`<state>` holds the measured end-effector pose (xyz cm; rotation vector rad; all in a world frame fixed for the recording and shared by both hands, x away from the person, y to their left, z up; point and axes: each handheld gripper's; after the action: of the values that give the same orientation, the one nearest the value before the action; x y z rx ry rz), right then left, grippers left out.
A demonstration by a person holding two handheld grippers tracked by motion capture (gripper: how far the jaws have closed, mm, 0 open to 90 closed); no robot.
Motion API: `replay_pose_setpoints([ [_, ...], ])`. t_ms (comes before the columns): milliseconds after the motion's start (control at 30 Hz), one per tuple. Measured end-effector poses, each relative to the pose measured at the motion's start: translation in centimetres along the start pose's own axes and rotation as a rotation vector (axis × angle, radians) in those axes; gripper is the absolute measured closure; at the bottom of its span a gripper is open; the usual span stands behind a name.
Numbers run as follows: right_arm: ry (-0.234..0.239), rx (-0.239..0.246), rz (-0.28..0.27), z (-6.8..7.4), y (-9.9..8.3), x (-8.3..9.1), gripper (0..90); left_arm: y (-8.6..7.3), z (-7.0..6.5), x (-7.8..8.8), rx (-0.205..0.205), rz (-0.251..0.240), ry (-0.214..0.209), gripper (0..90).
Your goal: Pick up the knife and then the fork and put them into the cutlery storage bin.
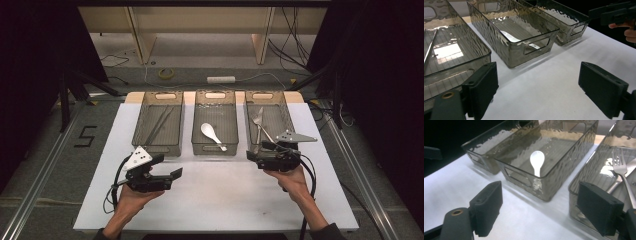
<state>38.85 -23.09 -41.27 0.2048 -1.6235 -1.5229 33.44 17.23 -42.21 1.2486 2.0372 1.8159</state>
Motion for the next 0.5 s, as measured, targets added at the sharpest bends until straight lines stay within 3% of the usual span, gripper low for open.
replay_pose_setpoints([
  [300, 0.019, 0.01, -0.026, 1.1, -1.1, 0.9, 21.7, 0.0, -0.1, 0.0, -0.013, 0.008, -0.011, 15.5],
  [500, 0.032, 0.018, -0.045, 1.6, -1.8, 1.6, 21.7, 0.0, 0.0, 0.1, 0.002, 0.002, -0.017, 15.5],
])
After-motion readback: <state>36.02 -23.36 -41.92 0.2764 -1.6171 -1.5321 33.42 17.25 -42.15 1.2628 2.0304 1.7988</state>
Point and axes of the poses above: each handheld gripper's, and its own axes: x roughly backward along the jaws, y roughly out of its top, z roughly to its left, and after that the axes turned 5 degrees about x, right-handed
